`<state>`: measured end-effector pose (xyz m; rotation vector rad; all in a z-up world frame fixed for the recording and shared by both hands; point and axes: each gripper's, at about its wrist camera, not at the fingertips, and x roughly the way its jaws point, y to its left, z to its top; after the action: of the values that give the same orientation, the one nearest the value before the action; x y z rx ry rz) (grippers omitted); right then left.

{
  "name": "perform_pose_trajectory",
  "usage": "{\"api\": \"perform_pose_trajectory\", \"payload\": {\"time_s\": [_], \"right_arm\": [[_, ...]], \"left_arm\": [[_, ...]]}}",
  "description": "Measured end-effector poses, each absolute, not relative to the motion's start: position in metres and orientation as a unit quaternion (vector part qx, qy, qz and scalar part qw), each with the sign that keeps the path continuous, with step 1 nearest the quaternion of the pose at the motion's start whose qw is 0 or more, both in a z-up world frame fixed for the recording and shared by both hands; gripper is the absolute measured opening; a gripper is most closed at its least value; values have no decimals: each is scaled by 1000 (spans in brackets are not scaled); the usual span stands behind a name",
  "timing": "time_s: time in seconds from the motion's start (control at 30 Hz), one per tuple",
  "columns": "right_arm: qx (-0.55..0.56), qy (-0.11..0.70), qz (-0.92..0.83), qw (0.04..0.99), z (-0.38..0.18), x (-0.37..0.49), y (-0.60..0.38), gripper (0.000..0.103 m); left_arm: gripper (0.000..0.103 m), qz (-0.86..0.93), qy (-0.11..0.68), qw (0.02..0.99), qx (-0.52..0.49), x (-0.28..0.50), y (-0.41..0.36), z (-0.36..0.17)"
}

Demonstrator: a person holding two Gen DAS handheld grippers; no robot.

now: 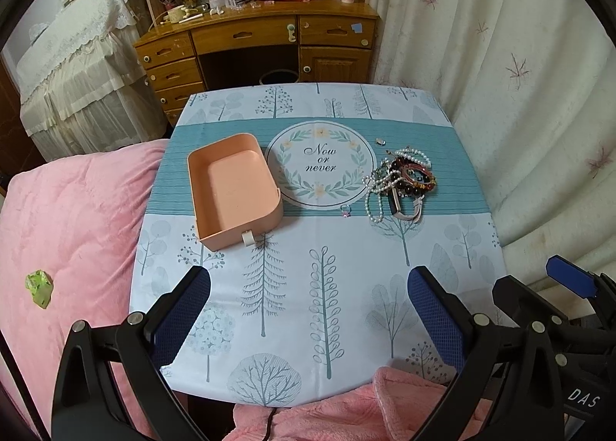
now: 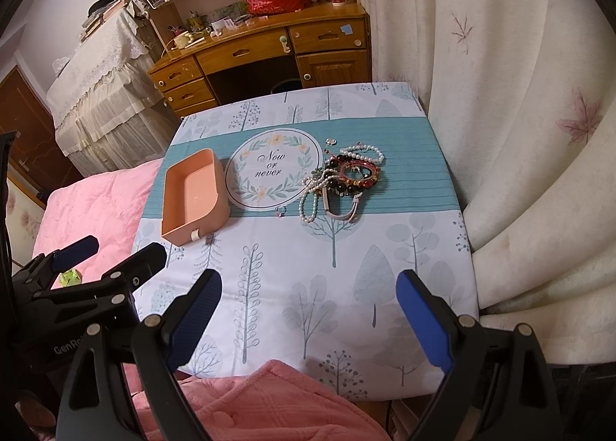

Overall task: Organize jewelry
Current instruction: 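Move the left tool to the jewelry pile and grasp the red cord bracelet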

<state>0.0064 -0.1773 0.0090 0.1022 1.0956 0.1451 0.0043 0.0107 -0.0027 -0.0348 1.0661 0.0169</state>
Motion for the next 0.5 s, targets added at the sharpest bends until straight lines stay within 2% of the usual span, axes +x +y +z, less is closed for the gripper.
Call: {"api": "perform_pose_trajectory", "payload": {"time_s": [0.3, 0.5], "right_arm": [[57, 505, 20, 861, 6, 8, -146, 93], [60, 498, -21, 865, -6, 11, -133, 93]], "left_arm": [[101, -26, 502, 865, -2, 17, 42, -8], [101, -96, 480, 869, 65, 27, 53, -20]]}}
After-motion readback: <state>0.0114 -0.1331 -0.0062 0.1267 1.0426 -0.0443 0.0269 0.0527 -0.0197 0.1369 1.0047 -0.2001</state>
